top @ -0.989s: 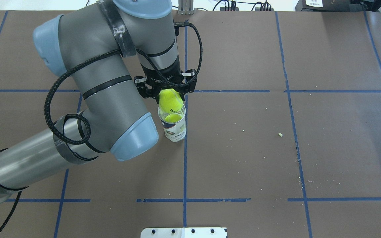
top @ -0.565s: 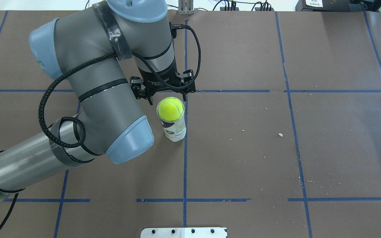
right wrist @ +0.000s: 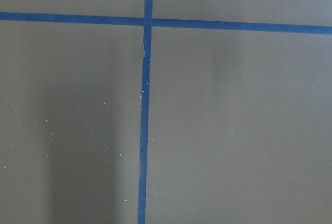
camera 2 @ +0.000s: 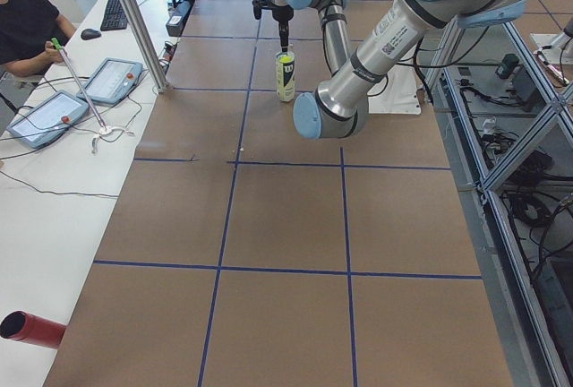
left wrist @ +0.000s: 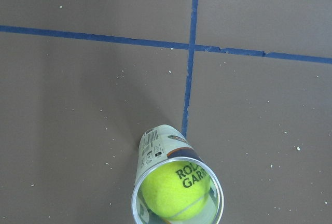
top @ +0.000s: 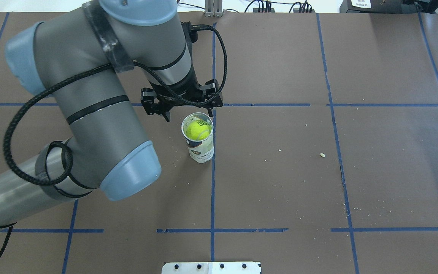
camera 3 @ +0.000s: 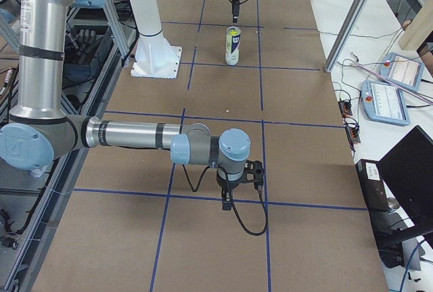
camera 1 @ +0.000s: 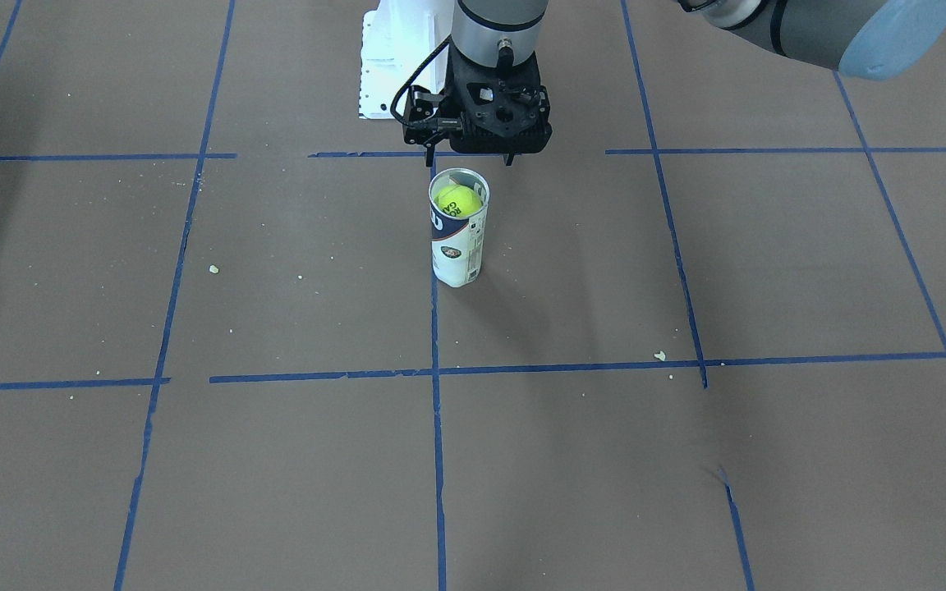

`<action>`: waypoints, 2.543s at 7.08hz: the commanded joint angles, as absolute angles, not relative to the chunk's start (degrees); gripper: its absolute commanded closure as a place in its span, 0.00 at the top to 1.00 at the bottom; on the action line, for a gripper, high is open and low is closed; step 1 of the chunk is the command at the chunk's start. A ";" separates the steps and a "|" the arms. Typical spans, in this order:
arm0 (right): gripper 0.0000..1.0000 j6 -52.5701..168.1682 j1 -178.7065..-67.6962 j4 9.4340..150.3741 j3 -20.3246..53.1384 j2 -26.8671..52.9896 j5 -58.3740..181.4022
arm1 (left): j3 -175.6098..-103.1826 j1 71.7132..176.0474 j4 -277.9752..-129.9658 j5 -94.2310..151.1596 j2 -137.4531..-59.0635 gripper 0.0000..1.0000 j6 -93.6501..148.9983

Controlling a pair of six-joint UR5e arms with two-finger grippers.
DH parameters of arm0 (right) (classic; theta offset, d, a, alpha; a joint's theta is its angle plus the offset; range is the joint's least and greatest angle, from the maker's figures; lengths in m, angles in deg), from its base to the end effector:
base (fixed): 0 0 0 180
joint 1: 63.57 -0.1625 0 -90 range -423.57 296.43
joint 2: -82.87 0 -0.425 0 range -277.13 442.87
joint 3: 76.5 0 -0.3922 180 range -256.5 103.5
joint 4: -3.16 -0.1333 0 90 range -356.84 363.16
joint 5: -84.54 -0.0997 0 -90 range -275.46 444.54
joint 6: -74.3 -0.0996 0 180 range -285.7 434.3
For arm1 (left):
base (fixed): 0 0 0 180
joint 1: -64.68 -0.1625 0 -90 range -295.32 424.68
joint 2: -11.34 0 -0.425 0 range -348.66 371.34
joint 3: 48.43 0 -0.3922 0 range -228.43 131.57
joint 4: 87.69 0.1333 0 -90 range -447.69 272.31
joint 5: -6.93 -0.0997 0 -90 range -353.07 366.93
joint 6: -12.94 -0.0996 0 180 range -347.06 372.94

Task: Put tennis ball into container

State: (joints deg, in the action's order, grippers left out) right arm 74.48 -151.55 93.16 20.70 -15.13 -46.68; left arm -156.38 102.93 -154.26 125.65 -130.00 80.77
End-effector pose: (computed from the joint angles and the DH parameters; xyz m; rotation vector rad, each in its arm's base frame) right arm 0.0524 -0.4338 0.6651 -0.0249 -0.7191 -0.0317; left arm 0.4204 -0.4402 0.0504 -0.0155 0.9138 -0.0603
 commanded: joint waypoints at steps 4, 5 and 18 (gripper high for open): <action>1.00 74.48 -151.55 93.16 20.71 -15.13 -46.68 | -161.63 120.09 -159.57 125.11 -112.20 1.00 50.53; 1.00 74.48 -151.55 93.16 20.71 -15.13 -46.68 | -161.28 126.58 -160.54 128.36 -107.63 1.00 44.82; 1.00 74.48 -151.55 93.16 20.71 -15.13 -46.68 | -141.41 155.56 -177.60 140.44 -77.34 1.00 3.10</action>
State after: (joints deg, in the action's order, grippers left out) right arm 74.48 -151.55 93.16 20.71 -15.13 -46.69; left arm -141.39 155.56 -177.58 140.46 -77.33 3.16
